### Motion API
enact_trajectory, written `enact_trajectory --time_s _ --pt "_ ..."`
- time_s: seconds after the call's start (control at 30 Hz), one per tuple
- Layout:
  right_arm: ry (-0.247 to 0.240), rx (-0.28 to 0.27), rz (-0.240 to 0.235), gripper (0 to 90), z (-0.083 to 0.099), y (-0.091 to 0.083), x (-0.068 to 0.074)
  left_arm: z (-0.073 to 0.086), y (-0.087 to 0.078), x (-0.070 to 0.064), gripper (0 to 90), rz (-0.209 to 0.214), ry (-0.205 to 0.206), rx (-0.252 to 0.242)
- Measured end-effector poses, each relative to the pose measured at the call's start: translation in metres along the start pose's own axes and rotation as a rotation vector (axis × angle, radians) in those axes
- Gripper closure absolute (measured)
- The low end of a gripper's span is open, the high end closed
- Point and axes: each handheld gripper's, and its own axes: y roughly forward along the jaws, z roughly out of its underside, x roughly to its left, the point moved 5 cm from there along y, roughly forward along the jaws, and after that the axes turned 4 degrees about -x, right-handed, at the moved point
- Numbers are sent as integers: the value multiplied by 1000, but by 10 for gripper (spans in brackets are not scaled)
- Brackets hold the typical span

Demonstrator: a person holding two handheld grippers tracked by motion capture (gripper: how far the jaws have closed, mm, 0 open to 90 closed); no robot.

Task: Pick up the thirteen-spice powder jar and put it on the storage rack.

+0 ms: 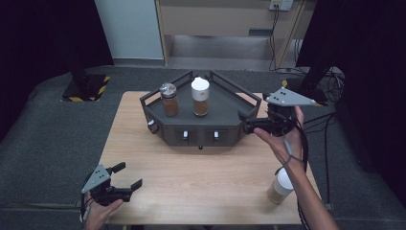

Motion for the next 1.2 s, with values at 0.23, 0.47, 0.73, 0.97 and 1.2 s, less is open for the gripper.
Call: enact_trajectory --time_s 0.23,0.47,0.73,0.97,1.2 --pt "13 -14 3 55 29 -27 3 0 -1 0 34 -2 -6 -4" --pt "34 -14 20 49 60 -49 7 1 -1 1 27 3 -10 -10" --pt "51 -53 56 39 91 -74 18 1 -2 1 15 15 -11 -15" --pt "69 -31 94 23 116 -89 26 1 -3 1 10 24 -8 -23" --pt "101 -37 118 18 139 -102 29 0 -6 -1 8 9 -11 -27"
